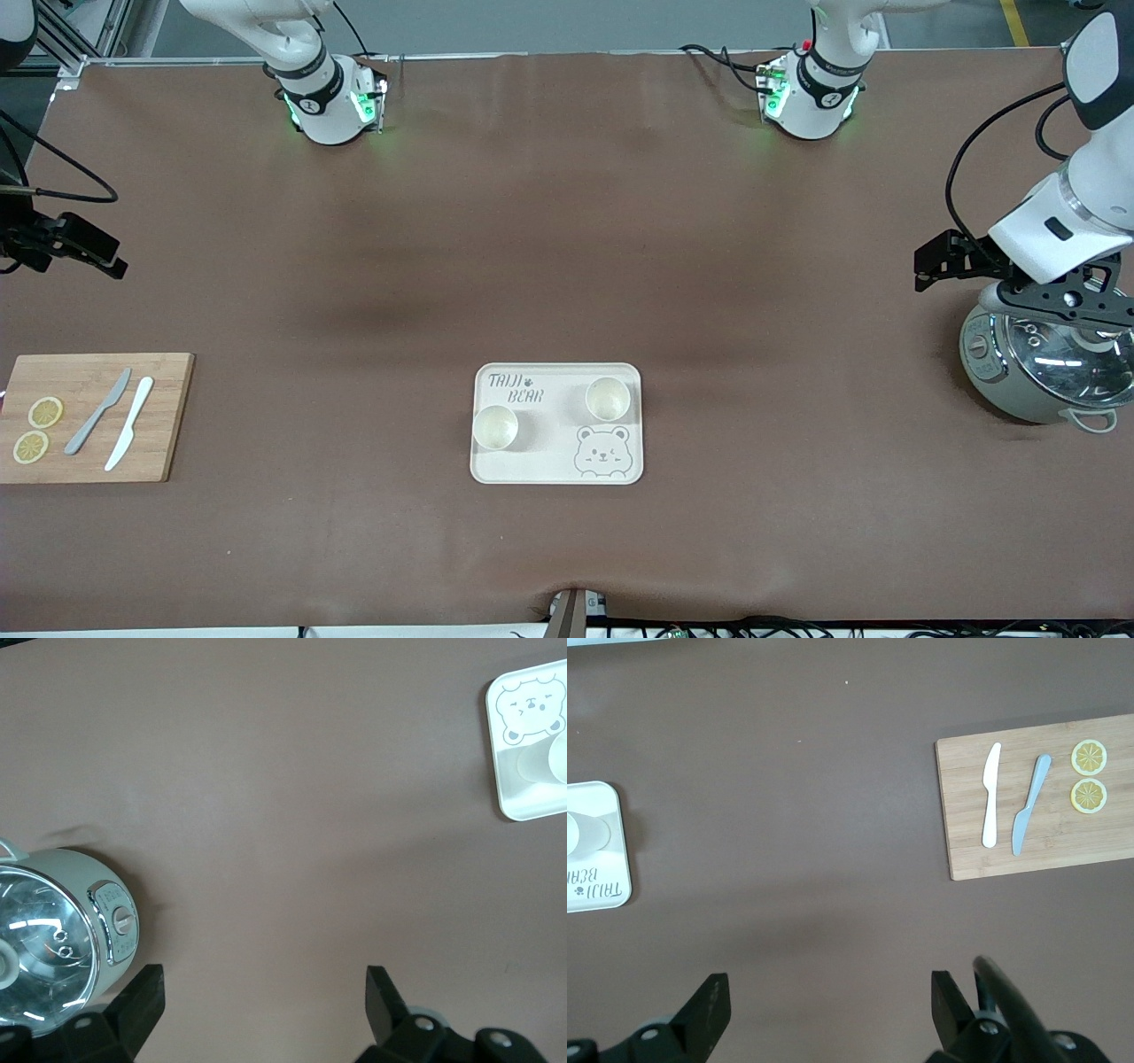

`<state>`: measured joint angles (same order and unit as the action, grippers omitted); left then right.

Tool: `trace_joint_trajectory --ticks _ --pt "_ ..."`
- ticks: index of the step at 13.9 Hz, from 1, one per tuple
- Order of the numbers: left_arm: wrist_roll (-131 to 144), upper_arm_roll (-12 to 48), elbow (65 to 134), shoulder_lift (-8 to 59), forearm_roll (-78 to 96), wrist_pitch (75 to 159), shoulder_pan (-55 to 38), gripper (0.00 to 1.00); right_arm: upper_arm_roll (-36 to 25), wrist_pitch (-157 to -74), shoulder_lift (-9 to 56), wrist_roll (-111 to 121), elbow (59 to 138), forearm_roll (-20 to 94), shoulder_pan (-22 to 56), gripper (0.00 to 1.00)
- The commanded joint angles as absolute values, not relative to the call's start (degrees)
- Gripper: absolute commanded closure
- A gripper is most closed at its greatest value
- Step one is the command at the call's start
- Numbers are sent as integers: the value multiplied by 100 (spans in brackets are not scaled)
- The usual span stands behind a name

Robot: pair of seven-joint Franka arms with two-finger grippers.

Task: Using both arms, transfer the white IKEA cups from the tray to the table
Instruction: 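Reach the left gripper down to the white cup on the tray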

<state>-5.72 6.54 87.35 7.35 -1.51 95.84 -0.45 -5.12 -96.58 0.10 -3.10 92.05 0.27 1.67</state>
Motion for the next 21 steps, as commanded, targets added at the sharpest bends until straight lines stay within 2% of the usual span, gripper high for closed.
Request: trace_joint_trajectory --ticks 1,4,6,13,15,17,21 --pt "-545 694 8736 721 -246 9536 -35 0 -519 -9615 -97 -369 9229 -44 202 0" --pt "-641 712 8701 799 7 9536 -105 0 -519 -9615 -97 -369 9229 -44 202 0" --pt "-458 834 8929 1062 149 9650 -306 0 -519 -9615 -97 -369 9229 -44 202 0" --pt "1070 870 8912 2002 352 10528 -1246 0 -519 -9624 -88 -378 9229 -44 202 0" --pt "1405 861 8773 2511 334 10871 -1493 0 -519 -9650 -18 -360 9115 35 167 0" --pt "1677 861 8238 3082 334 11161 -1626 0 -519 -9650 70 -317 9009 35 176 0" --pt "1960 844 8051 3567 281 11908 -1986 0 -519 -9633 279 -229 9018 26 395 0"
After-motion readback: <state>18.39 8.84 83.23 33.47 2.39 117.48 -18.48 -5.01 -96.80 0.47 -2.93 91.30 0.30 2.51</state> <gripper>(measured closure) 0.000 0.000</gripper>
